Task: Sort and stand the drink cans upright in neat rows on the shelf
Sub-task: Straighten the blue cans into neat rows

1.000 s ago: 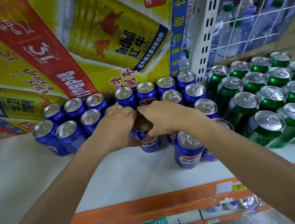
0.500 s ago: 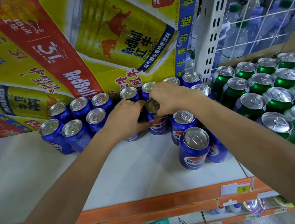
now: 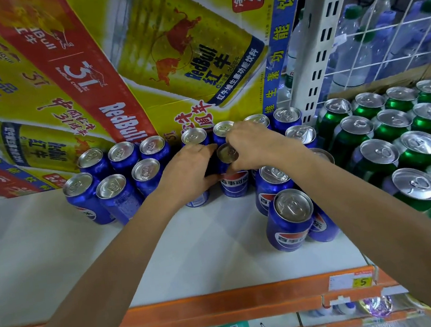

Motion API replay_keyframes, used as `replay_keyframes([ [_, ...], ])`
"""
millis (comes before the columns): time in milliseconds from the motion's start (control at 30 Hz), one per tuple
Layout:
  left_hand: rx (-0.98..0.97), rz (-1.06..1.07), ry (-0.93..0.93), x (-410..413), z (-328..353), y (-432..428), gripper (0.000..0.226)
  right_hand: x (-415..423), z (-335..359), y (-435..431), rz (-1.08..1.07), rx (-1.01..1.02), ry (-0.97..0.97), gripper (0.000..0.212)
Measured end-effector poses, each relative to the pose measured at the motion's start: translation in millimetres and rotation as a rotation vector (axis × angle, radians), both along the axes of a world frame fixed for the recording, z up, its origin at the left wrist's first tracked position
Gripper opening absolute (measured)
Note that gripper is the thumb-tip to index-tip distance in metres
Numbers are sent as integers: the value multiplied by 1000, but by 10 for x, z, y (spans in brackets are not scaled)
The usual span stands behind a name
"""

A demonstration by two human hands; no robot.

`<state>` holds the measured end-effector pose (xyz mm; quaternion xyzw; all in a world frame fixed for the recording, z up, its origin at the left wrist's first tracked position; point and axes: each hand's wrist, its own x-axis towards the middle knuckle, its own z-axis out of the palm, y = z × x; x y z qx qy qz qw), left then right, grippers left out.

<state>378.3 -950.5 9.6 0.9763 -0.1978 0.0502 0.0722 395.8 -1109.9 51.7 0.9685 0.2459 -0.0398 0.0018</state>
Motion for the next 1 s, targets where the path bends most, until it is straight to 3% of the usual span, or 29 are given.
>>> replay_keyframes([
  [67,-46,34,-8,-69,58,157,60,-36,-2,4,-3,-12,-28,56],
  [167,-72,67,-132,-158,194,461,43,-95,67,114,28,82,-62,63],
  [300,-80,159,-192,-328,273,634,32,-122,113,520,125,222,1,54],
  [400,-112,167,-140,-468,154,661,31,-42,-45,792,62,160,11,48],
  [500,-194,130,-222,-579,33,693,28,-18,-112,887,-71,137,125,52],
  [600,-324,160,-302,-709,-57,662,25,-23,-10,855,44,88,208,37],
  [667,-425,242,-238,-784,-172,627,23,-18,102,808,213,72,330,29],
  [733,-434,358,-114,-810,-344,601,30,-62,175,776,314,40,405,53],
  [867,-515,381,163,-788,-626,543,53,-111,66,730,273,36,230,54],
  [1000,-587,311,235,-723,-660,500,78,-178,111,682,319,55,233,48],
])
